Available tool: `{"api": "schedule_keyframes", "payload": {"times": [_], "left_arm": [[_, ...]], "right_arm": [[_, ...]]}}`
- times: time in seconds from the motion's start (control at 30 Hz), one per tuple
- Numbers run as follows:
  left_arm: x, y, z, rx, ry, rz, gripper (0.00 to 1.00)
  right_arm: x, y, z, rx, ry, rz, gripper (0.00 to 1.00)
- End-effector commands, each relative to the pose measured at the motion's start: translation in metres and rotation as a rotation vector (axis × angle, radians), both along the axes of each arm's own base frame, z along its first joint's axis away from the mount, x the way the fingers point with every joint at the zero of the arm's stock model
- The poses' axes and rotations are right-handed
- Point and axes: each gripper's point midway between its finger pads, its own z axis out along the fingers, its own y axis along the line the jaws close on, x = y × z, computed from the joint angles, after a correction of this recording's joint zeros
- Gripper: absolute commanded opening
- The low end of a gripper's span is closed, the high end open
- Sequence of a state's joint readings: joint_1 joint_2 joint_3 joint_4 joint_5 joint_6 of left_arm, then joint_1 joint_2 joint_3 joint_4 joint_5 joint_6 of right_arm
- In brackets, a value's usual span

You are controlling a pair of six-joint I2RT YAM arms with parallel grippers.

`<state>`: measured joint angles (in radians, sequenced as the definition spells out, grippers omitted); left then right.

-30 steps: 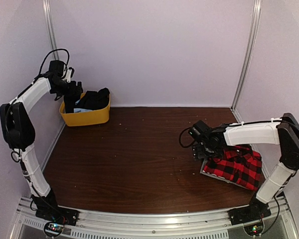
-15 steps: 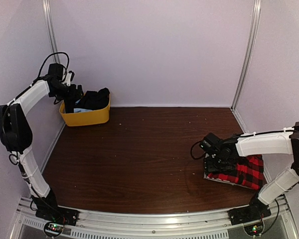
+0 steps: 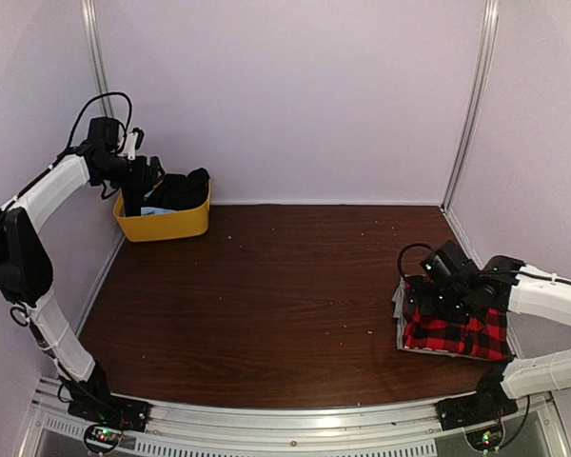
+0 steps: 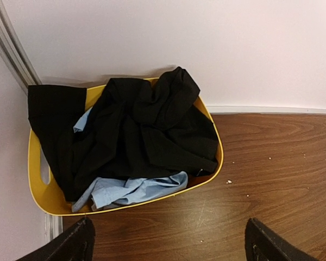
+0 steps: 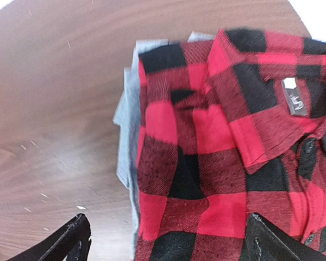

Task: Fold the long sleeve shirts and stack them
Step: Move the square-folded shirt to the corner of the board.

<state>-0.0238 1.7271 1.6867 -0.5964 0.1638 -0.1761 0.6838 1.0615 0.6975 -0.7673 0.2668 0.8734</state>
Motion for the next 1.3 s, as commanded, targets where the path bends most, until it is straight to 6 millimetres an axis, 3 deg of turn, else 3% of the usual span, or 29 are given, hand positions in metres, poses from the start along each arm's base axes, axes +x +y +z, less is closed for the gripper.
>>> {"api": "schedule_keyframes", "payload": {"times": [0.0, 0.2, 0.33, 0.43, 0.6, 0.8, 1.1, 1.27], "left_arm": [[0.002, -0.01, 0.014, -0.03, -0.054, -0.025, 0.98], [0.002, -0.015, 0.01, -0.044, -0.044, -0.039, 0.98], [0.001, -0.017, 0.011, -0.05, -0.046, -0.047, 0.98], [0.002, -0.018, 0.011, -0.059, -0.045, -0.049, 0.98], [0.003, -0.022, 0.005, -0.077, -0.036, -0.064, 0.98], [0.003, -0.025, 0.0, -0.087, -0.025, -0.075, 0.98], [0.003, -0.019, -0.007, -0.059, -0.014, -0.056, 0.98], [0.005, -0.015, -0.015, -0.035, -0.003, -0.038, 0.98]], "right_arm": [[0.005, -0.03, 0.024, 0.02, -0.081, -0.139, 1.0], [0.019, -0.072, -0.001, 0.002, -0.04, -0.254, 1.0], [0.029, -0.092, -0.001, -0.005, -0.059, -0.321, 1.0], [0.031, -0.102, -0.011, -0.006, -0.048, -0.352, 1.0], [0.041, -0.104, -0.041, 0.063, -0.017, -0.359, 1.0], [0.061, -0.109, -0.059, -0.017, 0.039, -0.31, 1.0], [0.116, -0.113, -0.071, -0.091, 0.063, -0.196, 1.0], [0.151, -0.128, -0.065, -0.228, 0.079, -0.164, 1.0]]}}
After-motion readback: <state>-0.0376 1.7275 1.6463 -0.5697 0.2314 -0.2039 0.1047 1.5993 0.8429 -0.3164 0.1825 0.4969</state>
